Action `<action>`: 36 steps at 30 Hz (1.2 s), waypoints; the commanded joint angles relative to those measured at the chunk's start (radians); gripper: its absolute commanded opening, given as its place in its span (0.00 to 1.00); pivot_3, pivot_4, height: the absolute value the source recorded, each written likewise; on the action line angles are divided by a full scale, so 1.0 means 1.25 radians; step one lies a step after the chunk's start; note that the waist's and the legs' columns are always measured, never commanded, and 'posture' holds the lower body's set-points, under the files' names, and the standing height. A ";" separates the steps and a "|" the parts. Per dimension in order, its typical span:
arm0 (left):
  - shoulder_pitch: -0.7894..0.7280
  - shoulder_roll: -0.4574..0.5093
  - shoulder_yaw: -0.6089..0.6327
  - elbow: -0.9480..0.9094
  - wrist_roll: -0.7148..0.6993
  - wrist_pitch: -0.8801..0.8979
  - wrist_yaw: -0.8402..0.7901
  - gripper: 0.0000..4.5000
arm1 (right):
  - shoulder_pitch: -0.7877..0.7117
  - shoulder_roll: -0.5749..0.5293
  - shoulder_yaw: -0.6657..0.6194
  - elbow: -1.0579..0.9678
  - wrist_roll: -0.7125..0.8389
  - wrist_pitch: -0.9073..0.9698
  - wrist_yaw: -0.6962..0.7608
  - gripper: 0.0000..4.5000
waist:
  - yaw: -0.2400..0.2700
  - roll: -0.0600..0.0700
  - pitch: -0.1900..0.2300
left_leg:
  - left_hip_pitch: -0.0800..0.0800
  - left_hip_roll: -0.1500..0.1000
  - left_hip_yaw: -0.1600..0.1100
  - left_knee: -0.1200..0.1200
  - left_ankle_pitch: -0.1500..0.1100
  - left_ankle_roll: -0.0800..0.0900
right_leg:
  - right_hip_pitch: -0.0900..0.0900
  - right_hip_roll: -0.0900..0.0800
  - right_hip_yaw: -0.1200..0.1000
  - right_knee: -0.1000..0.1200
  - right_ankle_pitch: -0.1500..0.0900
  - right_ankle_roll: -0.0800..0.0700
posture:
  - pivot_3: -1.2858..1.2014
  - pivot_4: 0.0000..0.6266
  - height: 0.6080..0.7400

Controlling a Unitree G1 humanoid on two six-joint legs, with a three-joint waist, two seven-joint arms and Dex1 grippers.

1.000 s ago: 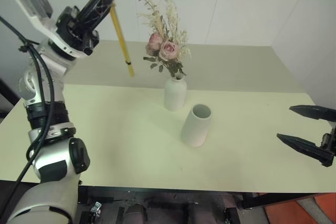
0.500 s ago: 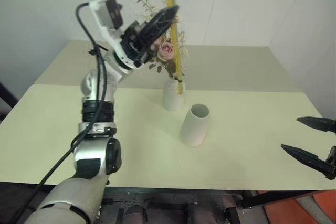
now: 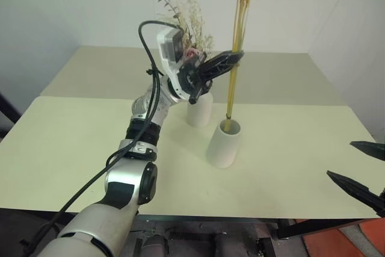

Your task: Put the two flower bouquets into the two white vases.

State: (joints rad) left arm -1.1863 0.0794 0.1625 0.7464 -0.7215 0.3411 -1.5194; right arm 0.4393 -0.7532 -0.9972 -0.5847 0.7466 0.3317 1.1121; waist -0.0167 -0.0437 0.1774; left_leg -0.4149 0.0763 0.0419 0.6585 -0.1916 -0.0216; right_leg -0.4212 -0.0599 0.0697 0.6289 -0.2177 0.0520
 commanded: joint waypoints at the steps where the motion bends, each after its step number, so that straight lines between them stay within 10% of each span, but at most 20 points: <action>1: -0.037 -0.027 0.012 0.053 0.016 -0.059 -0.035 0.00 | 0.009 0.005 -0.033 -0.025 0.017 -0.026 -0.007 1.00 | 0.002 0.000 0.000 | 0.000 0.000 0.000 0.000 0.000 0.000 | 0.000 0.000 0.000 0.000 0.000 0.000 | 0.52 0.24 1.00; 13: -0.024 -0.042 -0.051 0.132 0.113 -0.173 -0.076 0.00 | 0.019 -0.001 -0.026 -0.020 0.015 -0.035 -0.014 1.00 | 0.002 0.000 0.000 | -0.001 -0.001 -0.002 0.000 0.000 0.000 | 0.000 0.000 0.000 -0.001 -0.001 -0.002 | 0.52 0.24 1.00; 27: 0.059 0.037 -0.084 -0.037 0.163 -0.139 -0.038 0.91 | -0.023 -0.038 0.007 0.022 -0.003 -0.037 -0.016 1.00 | 0.000 0.000 0.000 | -0.001 -0.001 -0.002 0.000 0.000 0.000 | 0.000 0.000 0.000 -0.001 -0.001 -0.002 | 0.52 0.24 1.00; 36: 0.201 0.146 -0.022 -0.417 0.066 -0.017 0.085 0.91 | -0.067 -0.061 0.053 0.061 -0.018 -0.043 -0.009 1.00 | 0.000 0.001 0.000 | -0.001 -0.001 -0.002 0.000 0.000 0.000 | 0.000 0.000 0.000 0.000 0.000 0.000 | 0.52 0.24 1.00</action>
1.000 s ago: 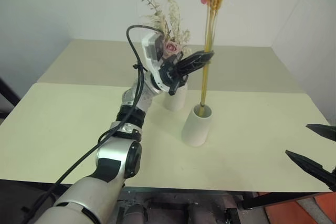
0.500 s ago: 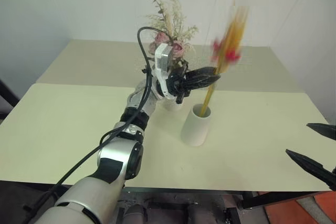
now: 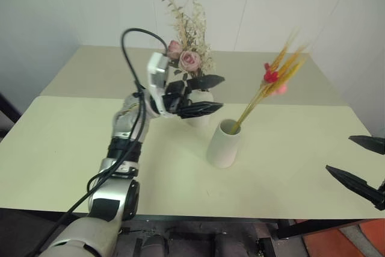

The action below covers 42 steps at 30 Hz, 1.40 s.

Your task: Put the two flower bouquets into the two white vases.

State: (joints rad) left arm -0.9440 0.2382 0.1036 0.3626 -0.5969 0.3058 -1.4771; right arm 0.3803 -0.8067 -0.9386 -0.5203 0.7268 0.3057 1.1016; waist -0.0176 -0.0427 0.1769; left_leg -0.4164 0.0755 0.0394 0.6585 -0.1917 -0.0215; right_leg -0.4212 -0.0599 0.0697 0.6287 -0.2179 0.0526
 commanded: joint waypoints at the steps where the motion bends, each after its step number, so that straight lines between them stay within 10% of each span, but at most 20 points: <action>1: 0.015 0.034 0.039 -0.141 -0.044 0.015 0.066 0.91 | -0.028 -0.021 0.014 0.014 -0.004 -0.023 0.001 1.00 | 0.001 0.000 0.000 | 0.000 0.000 0.000 0.000 0.000 0.000 | 0.000 0.000 0.000 0.000 0.000 0.000 | 0.52 0.24 1.00; 19: 0.307 0.565 0.291 -0.358 -0.120 0.115 0.088 0.91 | -0.126 -0.084 0.084 0.156 -0.032 -0.053 0.078 1.00 | 0.002 0.002 -0.001 | 0.001 0.001 0.001 0.000 0.000 0.000 | 0.000 0.000 0.000 0.000 -0.004 -0.005 | 0.52 0.24 1.00; 42: 0.624 0.650 0.424 -0.386 -0.058 0.083 0.146 0.91 | -0.253 -0.123 0.204 0.275 -0.069 -0.062 0.123 1.00 | 0.003 0.001 -0.001 | 0.001 0.002 0.003 -0.001 0.000 0.000 | -0.002 0.000 0.000 0.001 -0.004 -0.007 | 0.52 0.24 1.00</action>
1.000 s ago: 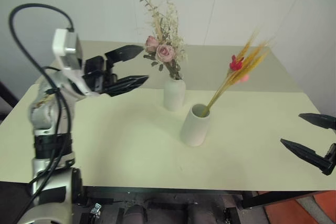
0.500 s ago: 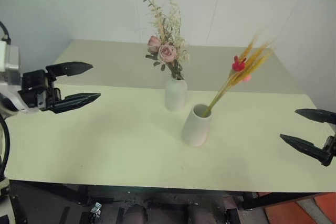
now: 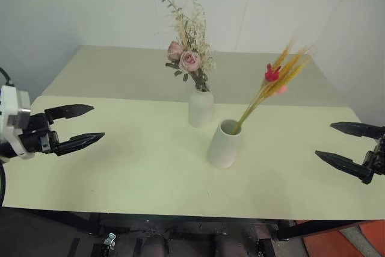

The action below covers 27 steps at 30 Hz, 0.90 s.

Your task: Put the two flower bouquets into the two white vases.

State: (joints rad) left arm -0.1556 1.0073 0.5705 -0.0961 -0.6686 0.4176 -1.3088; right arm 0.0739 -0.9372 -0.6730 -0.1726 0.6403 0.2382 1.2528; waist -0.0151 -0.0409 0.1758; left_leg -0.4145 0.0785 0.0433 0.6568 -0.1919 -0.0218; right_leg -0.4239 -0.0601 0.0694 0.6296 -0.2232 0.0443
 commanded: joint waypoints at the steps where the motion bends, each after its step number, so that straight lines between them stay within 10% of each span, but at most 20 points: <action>1: -0.007 0.043 0.058 -0.015 -0.001 -0.004 0.015 0.91 | -0.008 -0.016 -0.006 -0.006 0.001 -0.006 0.000 1.00 | 0.002 0.000 0.000 | 0.000 0.000 0.000 0.000 0.000 0.000 | 0.000 0.000 0.000 0.000 0.000 0.000 | 0.52 0.24 1.00; 27: 0.204 0.043 0.299 -0.135 -0.006 0.100 0.082 0.91 | -0.136 0.030 0.166 0.151 -0.079 -0.097 -0.007 1.00 | -0.002 0.000 0.000 | 0.005 0.002 0.006 -0.008 0.000 0.000 | -0.002 0.000 0.001 0.000 -0.002 -0.005 | 0.52 0.24 1.00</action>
State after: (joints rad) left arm 0.0997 1.0629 0.8925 -0.2401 -0.6419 0.5255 -1.2203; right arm -0.0783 -0.8701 -0.4441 0.0092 0.5476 0.1449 1.2331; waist -0.0179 -0.0407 0.1759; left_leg -0.4081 0.0812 0.0510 0.6470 -0.1919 -0.0220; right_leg -0.4262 -0.0600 0.0701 0.6302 -0.2253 0.0384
